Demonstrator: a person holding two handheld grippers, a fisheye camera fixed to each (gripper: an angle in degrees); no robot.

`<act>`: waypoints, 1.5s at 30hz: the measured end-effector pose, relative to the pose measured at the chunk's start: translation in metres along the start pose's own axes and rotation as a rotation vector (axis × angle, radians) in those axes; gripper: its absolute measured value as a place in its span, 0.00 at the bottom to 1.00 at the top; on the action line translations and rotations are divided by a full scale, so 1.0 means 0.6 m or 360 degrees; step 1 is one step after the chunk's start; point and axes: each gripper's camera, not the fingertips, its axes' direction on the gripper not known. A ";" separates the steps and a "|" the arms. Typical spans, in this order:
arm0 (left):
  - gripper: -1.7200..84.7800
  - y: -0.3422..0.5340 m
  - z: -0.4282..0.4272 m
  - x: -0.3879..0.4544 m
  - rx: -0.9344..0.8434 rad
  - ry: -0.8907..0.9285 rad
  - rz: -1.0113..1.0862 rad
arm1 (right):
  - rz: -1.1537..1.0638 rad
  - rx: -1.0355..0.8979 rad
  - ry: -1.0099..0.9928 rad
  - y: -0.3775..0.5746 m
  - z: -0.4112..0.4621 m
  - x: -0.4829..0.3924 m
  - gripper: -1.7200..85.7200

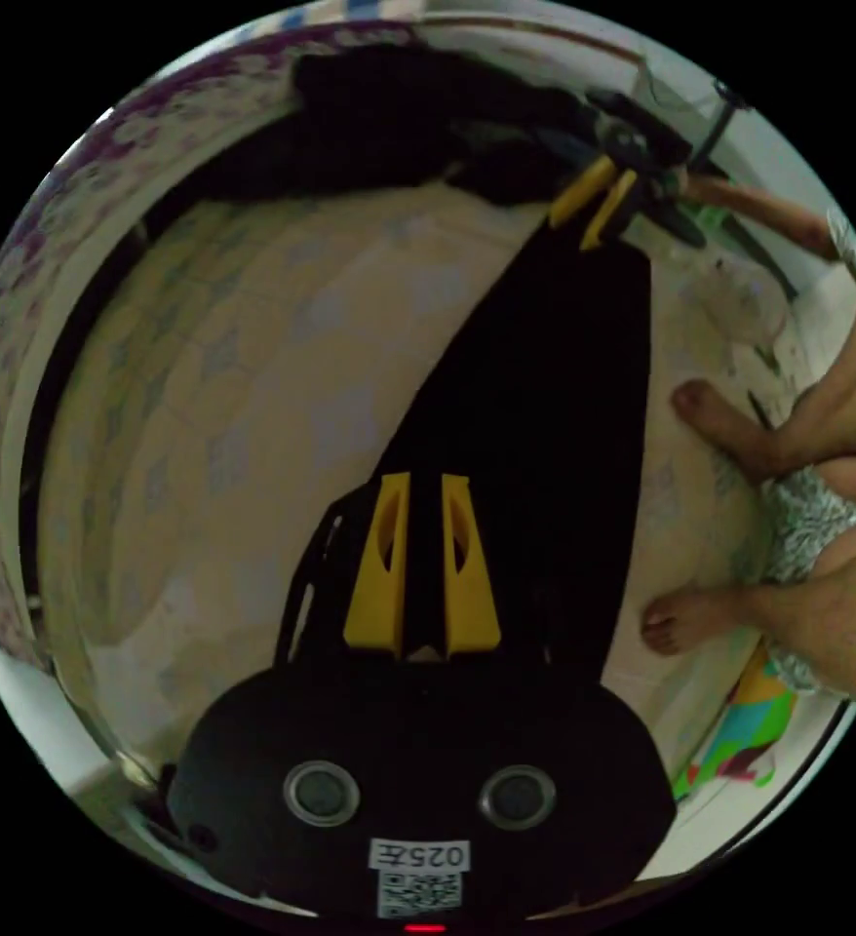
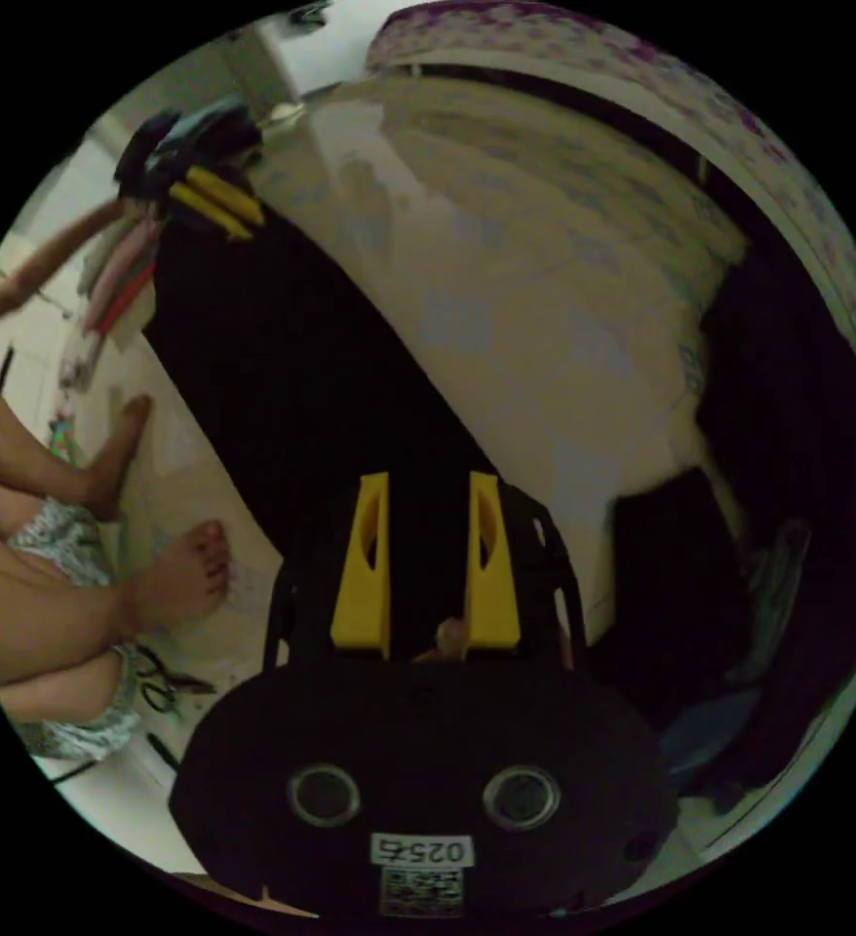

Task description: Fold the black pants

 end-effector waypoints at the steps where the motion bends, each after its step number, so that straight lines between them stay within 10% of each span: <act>1: 0.07 -0.026 0.026 -0.001 -0.0094 0.0019 0.0082 | -0.0047 -0.0077 0.0008 -0.012 0.012 0.003 0.15; 6: 0.04 -0.072 0.135 0.041 -0.0550 -0.0170 0.0296 | -0.0121 -0.0318 -0.0049 -0.019 0.063 0.002 0.10; 15: 0.01 -0.013 0.043 0.082 -0.0167 -0.0289 -0.0120 | -0.0015 -0.0134 0.0268 0.010 -0.034 -0.043 0.02; 21: 0.04 -0.033 0.125 0.031 -0.0166 -0.0246 -0.0290 | 0.0202 -0.0242 -0.0054 0.012 0.069 0.063 0.07; 30: 0.05 0.075 0.041 -0.026 0.0402 -0.0112 -0.0948 | 0.1256 0.0582 -0.0741 0.310 -0.036 0.183 0.17; 35: 0.09 -0.119 0.029 0.015 0.0801 0.0473 -0.0300 | 0.1665 0.0483 -0.0638 0.416 0.030 0.114 0.21; 45: 0.12 -0.627 0.239 0.119 0.0006 0.0769 0.0579 | 0.2086 0.0701 -0.0645 0.488 0.097 0.071 0.18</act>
